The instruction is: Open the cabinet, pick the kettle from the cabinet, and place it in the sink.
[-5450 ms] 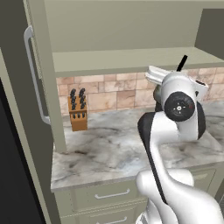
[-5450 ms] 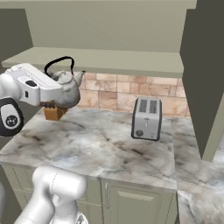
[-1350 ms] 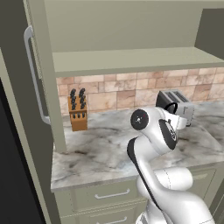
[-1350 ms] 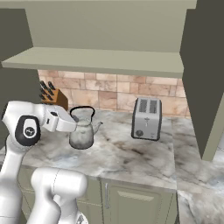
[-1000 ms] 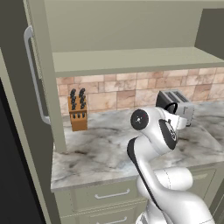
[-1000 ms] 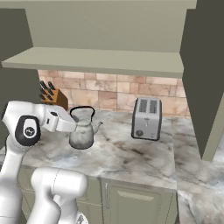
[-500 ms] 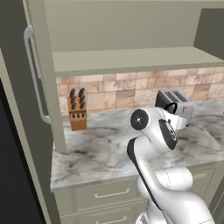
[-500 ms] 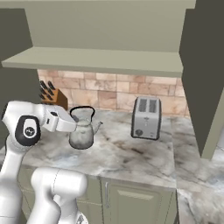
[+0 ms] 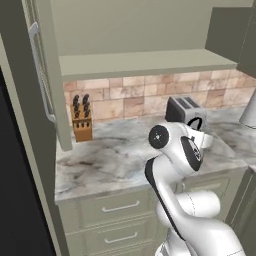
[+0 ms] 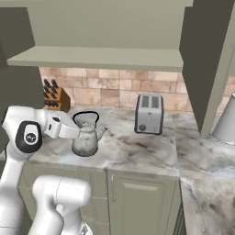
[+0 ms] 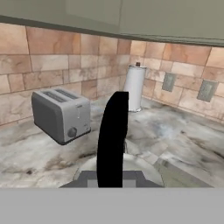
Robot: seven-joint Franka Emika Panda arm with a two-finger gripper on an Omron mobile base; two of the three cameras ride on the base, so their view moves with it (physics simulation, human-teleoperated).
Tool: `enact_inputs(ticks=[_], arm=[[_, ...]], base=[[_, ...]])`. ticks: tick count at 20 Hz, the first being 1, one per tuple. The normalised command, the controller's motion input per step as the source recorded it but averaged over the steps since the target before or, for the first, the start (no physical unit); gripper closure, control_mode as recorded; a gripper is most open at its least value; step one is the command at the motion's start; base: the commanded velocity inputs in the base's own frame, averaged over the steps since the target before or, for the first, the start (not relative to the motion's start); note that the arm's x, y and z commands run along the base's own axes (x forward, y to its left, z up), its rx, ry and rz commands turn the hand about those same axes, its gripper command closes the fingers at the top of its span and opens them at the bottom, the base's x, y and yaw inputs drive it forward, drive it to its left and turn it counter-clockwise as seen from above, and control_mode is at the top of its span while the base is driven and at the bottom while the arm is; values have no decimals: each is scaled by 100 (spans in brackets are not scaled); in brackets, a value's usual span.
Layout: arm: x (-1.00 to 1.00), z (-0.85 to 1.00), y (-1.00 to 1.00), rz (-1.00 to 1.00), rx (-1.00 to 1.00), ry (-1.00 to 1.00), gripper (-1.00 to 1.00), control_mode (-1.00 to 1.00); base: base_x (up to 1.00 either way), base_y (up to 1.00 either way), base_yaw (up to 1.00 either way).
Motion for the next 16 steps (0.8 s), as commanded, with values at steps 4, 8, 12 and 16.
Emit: enact_inputs(ticks=[4, 8, 12, 16], arm=[[0, 0, 0, 0, 0, 0, 100, 100], [0, 0, 0, 0, 0, 0, 100, 100], [0, 0, 0, 0, 0, 0, 100, 100], [0, 0, 0, 0, 0, 0, 100, 100]], base=[[-47, 0, -9], [-44, 0, -7], [-45, 0, -7], [-49, 0, -4]])
